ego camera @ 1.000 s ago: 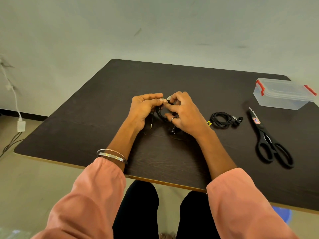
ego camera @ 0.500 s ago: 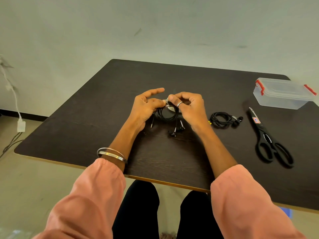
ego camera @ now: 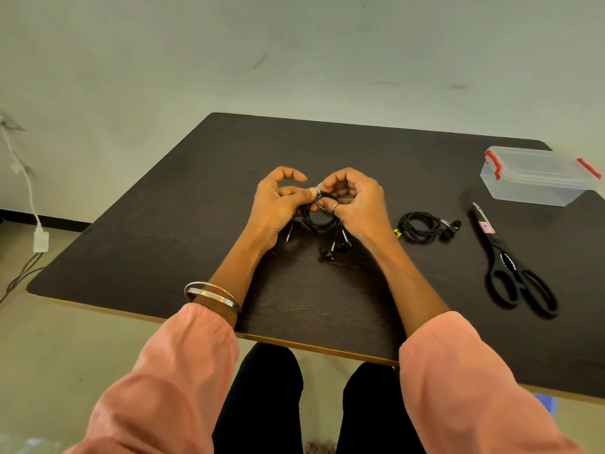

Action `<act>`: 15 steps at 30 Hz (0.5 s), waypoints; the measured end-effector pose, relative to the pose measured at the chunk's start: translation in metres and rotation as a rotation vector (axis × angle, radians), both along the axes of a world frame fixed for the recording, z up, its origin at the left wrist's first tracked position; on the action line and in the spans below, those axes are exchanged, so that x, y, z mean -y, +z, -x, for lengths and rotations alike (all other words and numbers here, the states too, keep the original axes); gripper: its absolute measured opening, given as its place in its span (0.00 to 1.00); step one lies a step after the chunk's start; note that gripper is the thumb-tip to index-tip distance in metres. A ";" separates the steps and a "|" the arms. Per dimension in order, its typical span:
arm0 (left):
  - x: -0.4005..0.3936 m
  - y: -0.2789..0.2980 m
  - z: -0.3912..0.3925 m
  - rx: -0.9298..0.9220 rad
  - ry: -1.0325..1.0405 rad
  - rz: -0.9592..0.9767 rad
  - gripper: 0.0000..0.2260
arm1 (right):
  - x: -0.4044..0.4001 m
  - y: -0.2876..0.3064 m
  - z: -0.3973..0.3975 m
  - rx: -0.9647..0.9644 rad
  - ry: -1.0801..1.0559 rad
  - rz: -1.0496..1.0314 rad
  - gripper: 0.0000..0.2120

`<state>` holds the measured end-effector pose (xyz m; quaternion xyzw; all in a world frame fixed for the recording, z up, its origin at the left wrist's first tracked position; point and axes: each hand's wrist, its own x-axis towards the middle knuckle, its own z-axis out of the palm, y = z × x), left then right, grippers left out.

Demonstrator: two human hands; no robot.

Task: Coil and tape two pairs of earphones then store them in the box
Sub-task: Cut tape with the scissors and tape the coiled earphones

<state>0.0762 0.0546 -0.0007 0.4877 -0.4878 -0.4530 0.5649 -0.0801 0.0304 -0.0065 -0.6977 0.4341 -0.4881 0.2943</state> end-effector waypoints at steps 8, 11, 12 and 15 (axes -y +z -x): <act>0.003 -0.007 0.003 0.251 0.056 0.160 0.06 | -0.002 0.001 -0.003 0.058 -0.038 -0.053 0.20; 0.003 -0.008 0.005 0.317 0.051 0.198 0.05 | -0.002 0.000 -0.004 0.061 -0.045 -0.049 0.20; 0.003 -0.008 0.005 0.344 0.050 0.214 0.05 | -0.002 0.000 -0.003 0.062 -0.047 -0.048 0.20; 0.004 -0.009 0.005 0.422 0.064 0.241 0.06 | -0.001 0.000 -0.003 0.066 -0.048 -0.051 0.20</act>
